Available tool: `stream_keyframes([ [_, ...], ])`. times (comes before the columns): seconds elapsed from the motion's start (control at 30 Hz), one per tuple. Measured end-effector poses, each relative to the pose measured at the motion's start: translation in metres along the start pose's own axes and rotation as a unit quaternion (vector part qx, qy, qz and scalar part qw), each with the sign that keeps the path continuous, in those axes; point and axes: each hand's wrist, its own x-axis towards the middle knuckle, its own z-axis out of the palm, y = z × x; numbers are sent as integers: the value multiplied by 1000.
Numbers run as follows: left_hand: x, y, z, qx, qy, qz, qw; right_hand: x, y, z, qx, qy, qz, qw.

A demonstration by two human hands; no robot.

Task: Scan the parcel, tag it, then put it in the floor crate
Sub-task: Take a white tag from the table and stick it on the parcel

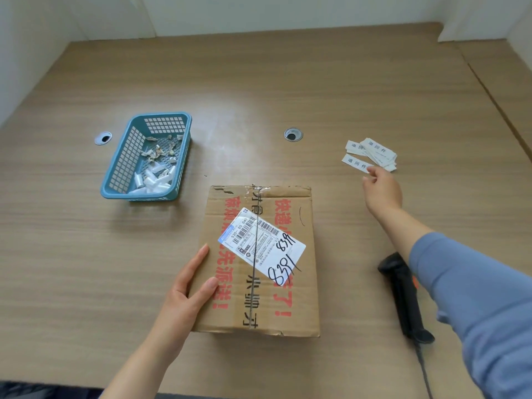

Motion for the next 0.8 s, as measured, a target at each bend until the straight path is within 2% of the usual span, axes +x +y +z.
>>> stream_keyframes([
  [0.33,1,2,1,26,19,-12,999,64,5,20,-145,-2,-50,988],
  [0.57,5,0,-2,31,25,-14,999,89,5,30,-115,-8,-5,993],
  [0.8,6,-1,-1,16,23,-18,999,96,4,39,-131,1,57,990],
])
